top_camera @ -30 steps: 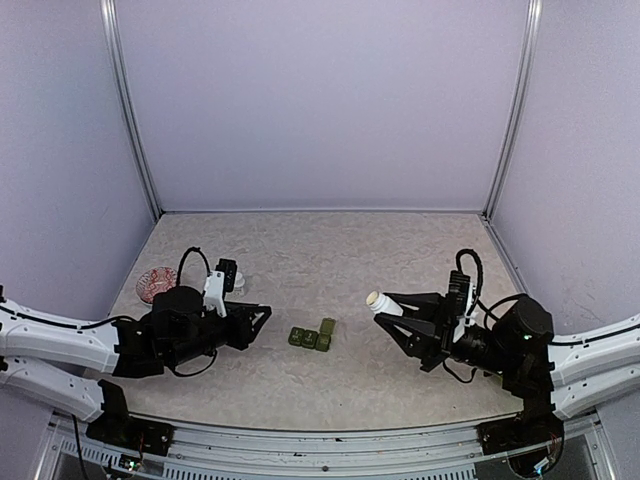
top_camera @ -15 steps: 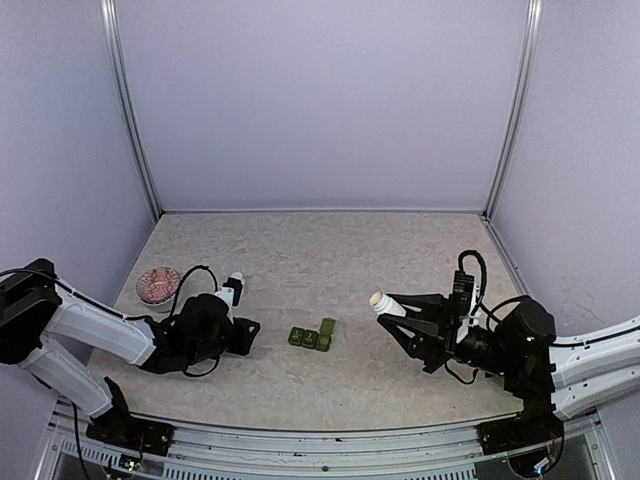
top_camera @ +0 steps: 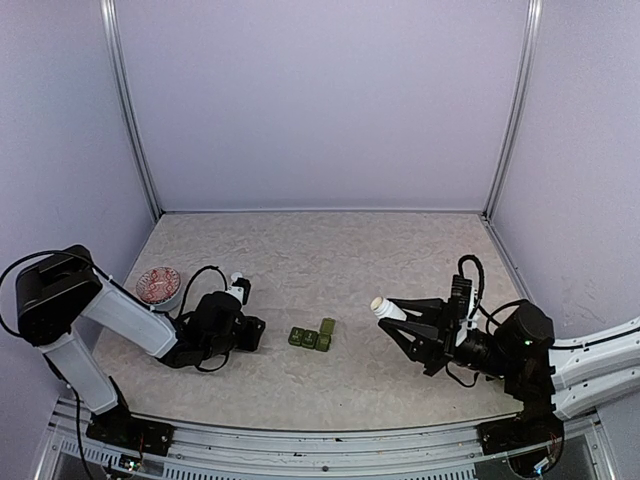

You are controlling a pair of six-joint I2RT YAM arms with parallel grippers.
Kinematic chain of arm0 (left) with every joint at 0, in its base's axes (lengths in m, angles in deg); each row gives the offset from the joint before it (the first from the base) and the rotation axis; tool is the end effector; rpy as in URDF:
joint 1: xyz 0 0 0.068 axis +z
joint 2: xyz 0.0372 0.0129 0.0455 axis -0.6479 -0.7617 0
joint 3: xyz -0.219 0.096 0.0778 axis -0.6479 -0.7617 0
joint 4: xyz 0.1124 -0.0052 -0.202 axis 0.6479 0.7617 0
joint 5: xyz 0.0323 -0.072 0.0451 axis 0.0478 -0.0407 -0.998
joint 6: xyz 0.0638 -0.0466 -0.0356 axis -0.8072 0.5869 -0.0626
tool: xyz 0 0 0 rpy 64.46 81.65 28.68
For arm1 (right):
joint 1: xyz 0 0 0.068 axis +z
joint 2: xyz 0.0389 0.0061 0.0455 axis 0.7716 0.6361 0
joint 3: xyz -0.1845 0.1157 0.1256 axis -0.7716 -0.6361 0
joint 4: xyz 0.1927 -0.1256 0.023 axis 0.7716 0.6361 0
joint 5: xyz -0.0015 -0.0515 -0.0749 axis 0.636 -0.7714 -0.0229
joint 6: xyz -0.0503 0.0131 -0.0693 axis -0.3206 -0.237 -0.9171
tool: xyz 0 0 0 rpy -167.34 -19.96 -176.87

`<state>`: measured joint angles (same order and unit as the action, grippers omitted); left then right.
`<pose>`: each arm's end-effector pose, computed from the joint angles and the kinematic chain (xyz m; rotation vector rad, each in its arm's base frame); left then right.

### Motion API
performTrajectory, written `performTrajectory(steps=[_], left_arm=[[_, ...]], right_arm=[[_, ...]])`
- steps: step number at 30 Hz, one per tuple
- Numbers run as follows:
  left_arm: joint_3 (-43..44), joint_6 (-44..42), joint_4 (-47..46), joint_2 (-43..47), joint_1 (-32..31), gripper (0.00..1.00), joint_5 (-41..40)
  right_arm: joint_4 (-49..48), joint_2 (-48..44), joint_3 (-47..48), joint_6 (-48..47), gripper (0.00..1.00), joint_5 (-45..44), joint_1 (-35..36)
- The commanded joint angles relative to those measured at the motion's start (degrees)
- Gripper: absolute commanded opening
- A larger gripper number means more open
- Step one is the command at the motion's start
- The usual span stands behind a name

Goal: Sort the pills into containers
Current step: Place the lid of the pill bottle at the center of the board, then pour the pill into the compartment of the pill container.

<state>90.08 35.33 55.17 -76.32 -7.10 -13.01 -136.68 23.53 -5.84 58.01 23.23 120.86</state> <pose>0.2144 -0.1998 0.0893 0.2212 2.2128 -0.3924 0.0769 0.2147 0.2650 -0.7629 1.1389 1.0769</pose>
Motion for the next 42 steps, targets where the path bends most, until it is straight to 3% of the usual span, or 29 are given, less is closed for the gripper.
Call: performTrajectory(steps=[1, 5, 20, 34, 42], left_arm=[[1.01, -0.72, -2.14, -0.99, 0.55, 0.35, 0.13], [1.16, -0.55, -2.16, -0.96, 0.64, 0.44, 0.37], [2.96, -1.50, 3.50, 13.20, 0.55, 0.97, 7.27], [5.16, -2.85, 5.72, 15.03, 0.45, 0.99, 15.55], [4.94, -4.53, 0.78, 11.46, 0.39, 0.99, 19.46]], right_arm=[[-1.32, -0.10, -1.11, 0.24, 0.13, -1.21, 0.12], [-1.77, 0.42, -1.50, 0.24, 0.13, -1.64, 0.12], [-10.46, 10.87, -3.92, 0.91, 0.13, -4.65, 0.03], [-29.02, 32.79, -2.56, 0.59, 0.13, -8.69, -1.88], [-35.27, 43.81, -0.04, 3.09, 0.13, -6.04, -4.91]])
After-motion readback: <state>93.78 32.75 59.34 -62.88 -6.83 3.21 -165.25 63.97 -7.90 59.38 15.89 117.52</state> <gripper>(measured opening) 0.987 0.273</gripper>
